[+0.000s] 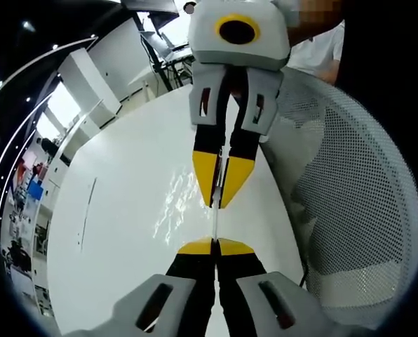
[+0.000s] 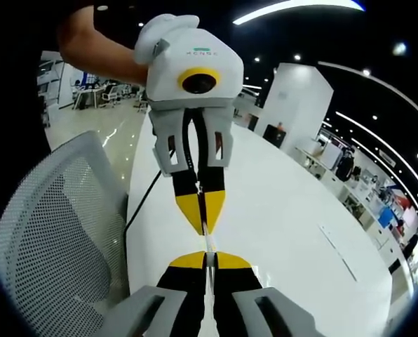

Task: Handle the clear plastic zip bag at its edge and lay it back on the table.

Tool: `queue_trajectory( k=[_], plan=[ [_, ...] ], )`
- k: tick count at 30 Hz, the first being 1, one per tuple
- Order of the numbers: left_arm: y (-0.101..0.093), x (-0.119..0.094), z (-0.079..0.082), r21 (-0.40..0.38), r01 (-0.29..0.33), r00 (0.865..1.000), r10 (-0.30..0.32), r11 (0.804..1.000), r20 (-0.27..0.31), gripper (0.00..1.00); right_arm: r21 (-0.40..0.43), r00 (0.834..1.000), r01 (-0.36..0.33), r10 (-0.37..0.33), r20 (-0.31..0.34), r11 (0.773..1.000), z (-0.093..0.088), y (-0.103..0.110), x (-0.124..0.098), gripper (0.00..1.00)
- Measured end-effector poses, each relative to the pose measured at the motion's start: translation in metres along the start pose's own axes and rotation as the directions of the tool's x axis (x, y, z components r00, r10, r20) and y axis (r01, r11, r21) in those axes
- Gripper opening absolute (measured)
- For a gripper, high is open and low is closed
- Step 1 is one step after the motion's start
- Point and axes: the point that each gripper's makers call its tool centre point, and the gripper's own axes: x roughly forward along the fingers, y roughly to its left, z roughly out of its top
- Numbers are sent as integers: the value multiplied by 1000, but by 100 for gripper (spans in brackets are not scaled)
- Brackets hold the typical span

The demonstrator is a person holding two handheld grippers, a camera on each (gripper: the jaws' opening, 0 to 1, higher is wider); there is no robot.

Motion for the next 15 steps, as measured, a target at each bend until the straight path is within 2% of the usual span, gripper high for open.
queue_trajectory(
  k=[15],
  plan=[
    [5,4,0,6,-7,1000,7,1000,6,0,4,1000,2,-2,-7,1000,-3,-4,0,0]
  ],
)
